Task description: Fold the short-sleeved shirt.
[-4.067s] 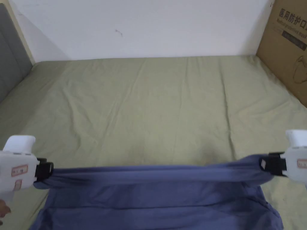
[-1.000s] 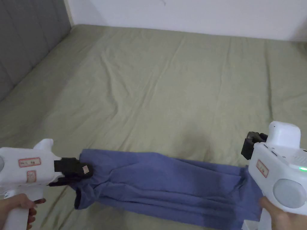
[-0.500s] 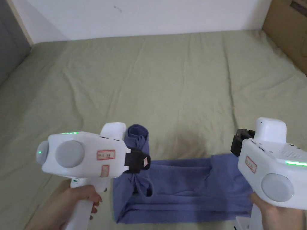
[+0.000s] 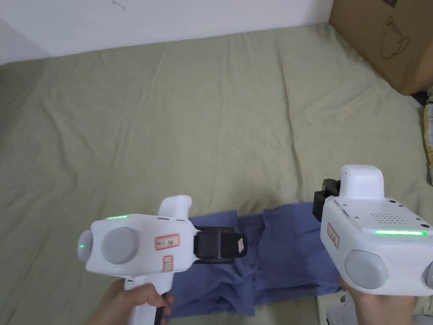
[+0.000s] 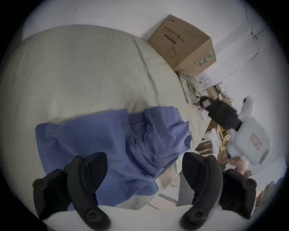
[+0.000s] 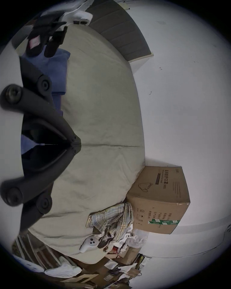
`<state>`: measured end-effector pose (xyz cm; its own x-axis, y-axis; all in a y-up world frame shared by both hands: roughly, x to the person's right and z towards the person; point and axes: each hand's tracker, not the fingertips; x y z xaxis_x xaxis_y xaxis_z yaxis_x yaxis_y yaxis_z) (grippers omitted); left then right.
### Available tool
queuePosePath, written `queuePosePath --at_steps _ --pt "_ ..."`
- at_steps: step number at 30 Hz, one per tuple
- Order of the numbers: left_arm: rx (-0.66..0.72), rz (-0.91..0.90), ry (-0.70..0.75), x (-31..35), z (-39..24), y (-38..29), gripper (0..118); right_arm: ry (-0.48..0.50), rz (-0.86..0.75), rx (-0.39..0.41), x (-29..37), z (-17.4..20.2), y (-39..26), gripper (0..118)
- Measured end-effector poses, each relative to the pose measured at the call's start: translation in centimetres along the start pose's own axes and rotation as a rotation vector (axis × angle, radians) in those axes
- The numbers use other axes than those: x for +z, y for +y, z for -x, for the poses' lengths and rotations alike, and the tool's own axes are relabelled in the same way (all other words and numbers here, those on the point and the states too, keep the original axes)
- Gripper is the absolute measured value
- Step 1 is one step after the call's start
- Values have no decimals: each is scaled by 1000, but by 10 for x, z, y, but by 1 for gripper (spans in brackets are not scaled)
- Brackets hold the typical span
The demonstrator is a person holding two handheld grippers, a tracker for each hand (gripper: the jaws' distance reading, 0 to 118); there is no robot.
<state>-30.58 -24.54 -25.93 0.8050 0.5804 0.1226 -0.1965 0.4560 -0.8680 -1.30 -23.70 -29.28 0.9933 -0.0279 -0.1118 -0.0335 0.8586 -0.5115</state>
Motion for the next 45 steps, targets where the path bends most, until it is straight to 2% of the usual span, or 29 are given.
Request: queuePosePath --at_steps 1,2,3,5,6,7,16,23,32,35,39,45 --pt "21 -22 4 7 4 1 102 2 1 -2 0 0 0 1" --pt "42 -40 21 13 10 2 96 5 2 -6 -1 0 0 1" --pt "71 -60 40 19 14 6 73 9 2 -9 -1 1 -1 1" --pt "89 -70 88 24 26 6 6 12 2 -7 -1 1 -1 1" --pt "95 -66 132 23 31 5 2 14 1 -7 -1 2 -1 1" --pt "89 -56 169 18 32 4 2 16 1 -6 -1 2 -1 1" --pt "116 111 119 -56 23 -22 2 21 12 -21 2 -6 -3 1" --pt "17 164 108 -75 -12 -23 2 4 27 -59 1 -18 -6 1" --pt "-82 193 55 -81 -39 -36 2 12 41 -66 5 -18 -9 1" --pt "-58 188 19 -70 -36 -33 2 14 32 -55 9 -16 -7 1" --pt "-1 90 -81 -26 -24 -19 2 14 18 -39 14 -12 -1 1" --pt "83 -93 14 52 34 -11 2 27 13 -11 18 0 1 1"
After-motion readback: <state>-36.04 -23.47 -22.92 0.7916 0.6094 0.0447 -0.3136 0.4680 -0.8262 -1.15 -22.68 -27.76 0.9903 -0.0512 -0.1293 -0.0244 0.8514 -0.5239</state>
